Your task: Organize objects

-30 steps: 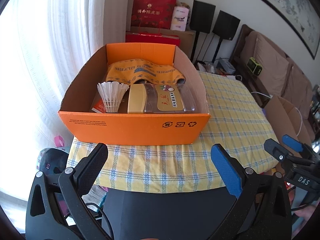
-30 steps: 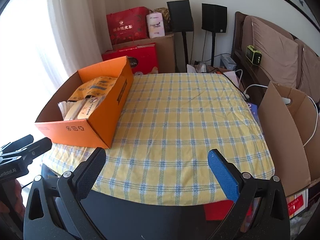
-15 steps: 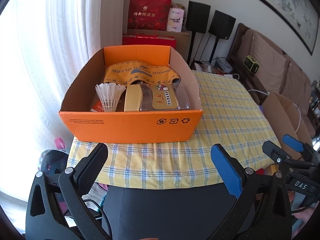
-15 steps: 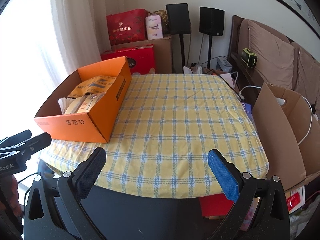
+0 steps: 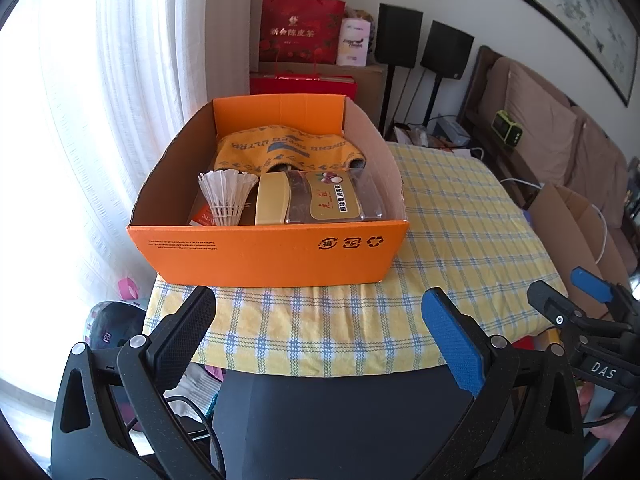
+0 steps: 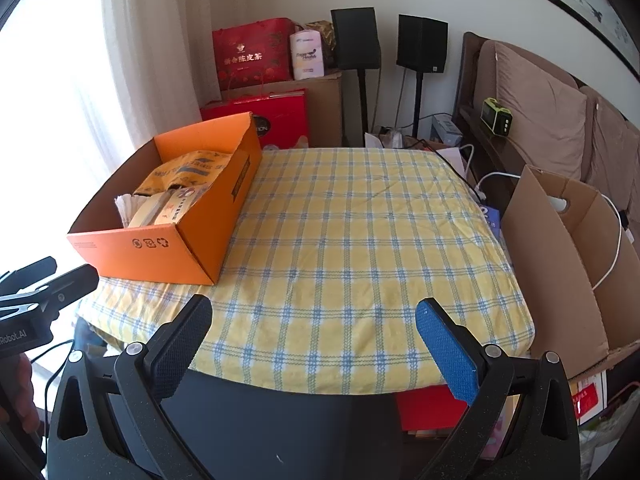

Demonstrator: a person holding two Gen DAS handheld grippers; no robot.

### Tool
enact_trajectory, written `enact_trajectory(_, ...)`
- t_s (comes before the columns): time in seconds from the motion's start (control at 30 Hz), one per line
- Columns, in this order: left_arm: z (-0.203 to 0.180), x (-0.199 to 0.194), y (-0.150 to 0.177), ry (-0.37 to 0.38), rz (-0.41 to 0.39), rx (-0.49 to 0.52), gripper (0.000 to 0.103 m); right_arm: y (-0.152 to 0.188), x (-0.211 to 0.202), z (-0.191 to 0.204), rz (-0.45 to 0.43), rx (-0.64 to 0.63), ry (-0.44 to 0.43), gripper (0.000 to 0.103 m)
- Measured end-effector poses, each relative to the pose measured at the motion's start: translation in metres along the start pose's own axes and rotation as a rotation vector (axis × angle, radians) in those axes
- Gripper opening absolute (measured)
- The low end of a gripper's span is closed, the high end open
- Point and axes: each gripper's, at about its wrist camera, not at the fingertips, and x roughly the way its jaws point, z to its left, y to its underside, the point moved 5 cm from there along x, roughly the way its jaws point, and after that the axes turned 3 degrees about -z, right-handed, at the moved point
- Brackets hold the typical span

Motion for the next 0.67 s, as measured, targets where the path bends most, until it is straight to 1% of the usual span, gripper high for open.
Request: enact_trajectory(0.67, 0.0006, -0.0022, -0.0006, -0.021, -0.006, 0.007, 0.103, 0.0008, -0.0024, 0.0027, 0.003, -0.004, -0.006, 0.103)
